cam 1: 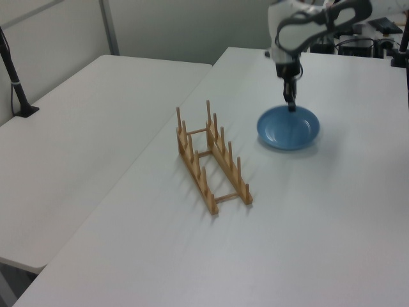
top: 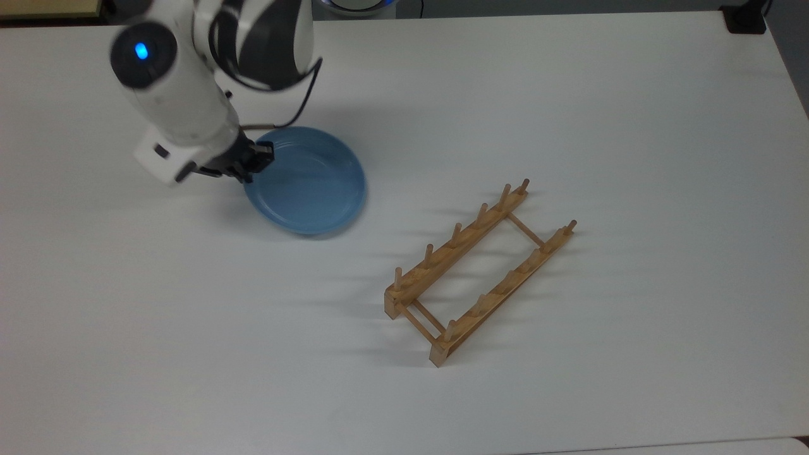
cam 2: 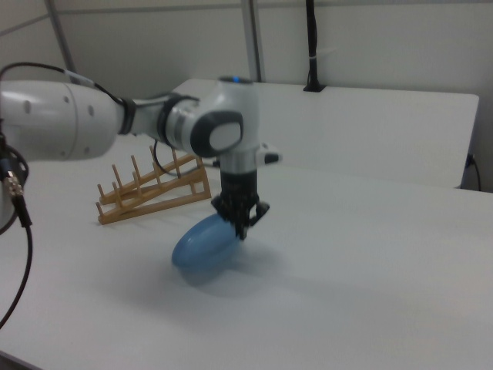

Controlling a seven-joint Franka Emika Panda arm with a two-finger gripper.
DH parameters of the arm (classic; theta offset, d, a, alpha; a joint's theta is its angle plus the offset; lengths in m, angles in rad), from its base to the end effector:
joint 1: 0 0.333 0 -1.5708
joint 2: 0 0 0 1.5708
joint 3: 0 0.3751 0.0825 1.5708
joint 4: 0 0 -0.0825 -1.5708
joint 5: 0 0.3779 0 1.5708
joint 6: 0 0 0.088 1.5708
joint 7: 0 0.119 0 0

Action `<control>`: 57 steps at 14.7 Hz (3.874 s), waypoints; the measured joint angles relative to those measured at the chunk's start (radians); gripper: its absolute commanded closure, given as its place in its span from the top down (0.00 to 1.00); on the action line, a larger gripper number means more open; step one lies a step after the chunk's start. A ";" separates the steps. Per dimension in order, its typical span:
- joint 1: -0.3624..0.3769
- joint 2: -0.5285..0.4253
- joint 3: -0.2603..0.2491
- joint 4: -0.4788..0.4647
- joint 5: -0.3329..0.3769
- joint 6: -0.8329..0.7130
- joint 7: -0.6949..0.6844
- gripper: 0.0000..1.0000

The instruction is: Place plate in plate rack

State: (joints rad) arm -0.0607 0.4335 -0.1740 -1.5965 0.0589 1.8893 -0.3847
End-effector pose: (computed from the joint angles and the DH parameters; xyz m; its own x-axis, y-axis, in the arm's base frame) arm 0.6640 -0.1362 0.4185 0.9816 0.1391 -0.1310 0.1361 -0.9902 -0.0317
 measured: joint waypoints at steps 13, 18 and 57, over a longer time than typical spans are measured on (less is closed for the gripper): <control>0.167 -0.142 0.008 0.250 -0.206 0.197 0.287 0.00; 0.340 -0.137 0.014 0.249 -0.509 0.317 0.592 0.00; 0.388 -0.143 0.101 0.122 -0.174 -0.082 0.801 1.00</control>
State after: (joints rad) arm 0.3277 0.2906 -0.0735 -1.4748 -0.1153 1.8073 0.4160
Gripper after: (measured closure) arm 0.000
